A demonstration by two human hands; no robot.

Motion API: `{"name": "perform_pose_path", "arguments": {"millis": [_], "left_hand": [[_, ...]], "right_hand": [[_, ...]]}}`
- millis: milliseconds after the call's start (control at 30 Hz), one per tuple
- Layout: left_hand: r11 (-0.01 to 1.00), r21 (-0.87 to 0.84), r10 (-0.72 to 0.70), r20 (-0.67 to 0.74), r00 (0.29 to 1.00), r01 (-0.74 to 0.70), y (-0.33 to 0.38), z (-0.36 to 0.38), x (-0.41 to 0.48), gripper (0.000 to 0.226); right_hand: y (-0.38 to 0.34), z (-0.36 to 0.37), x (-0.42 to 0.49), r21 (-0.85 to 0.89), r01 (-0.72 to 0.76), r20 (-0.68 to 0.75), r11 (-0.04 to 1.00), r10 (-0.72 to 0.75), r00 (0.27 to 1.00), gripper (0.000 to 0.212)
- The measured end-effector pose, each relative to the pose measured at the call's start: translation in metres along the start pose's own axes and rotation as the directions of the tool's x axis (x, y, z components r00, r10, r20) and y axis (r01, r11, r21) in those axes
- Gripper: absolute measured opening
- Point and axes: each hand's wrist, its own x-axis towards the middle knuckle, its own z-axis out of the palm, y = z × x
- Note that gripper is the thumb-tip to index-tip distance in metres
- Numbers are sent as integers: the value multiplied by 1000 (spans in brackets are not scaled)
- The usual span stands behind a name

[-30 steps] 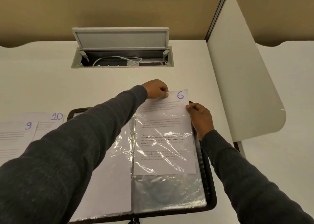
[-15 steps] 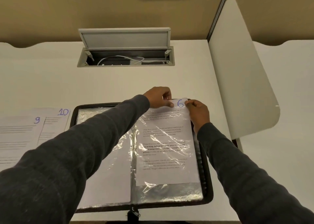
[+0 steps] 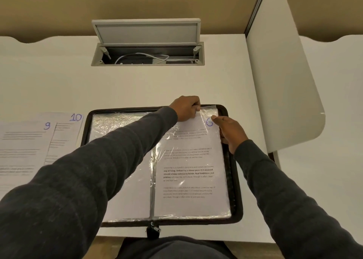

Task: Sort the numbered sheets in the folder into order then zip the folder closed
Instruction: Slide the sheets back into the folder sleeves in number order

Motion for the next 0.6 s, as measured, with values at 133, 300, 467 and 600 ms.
{"name": "perform_pose_path", "arguments": {"millis": [133,300,467,600], "left_hand": [[999,-44,-18,-42,999,16,-1,5,-6,9],[995,101,28,-248,968,-3,4,8,-17,24],[999,-5,-30,-484,875,31,6,5,-55,34],[944,-289,-273,-400,875,162,7,-16,-104,49]], "right_hand": [[12,-5,-12,-20,-60,106,998,62,992,32],[22,-8,-19,-109,-90,220,990,112,969,36],[11,-2,-26,-61,-81,309,995,96,946,32],[-12,24,-41,65,-63,388,996,33,921,30]]}}
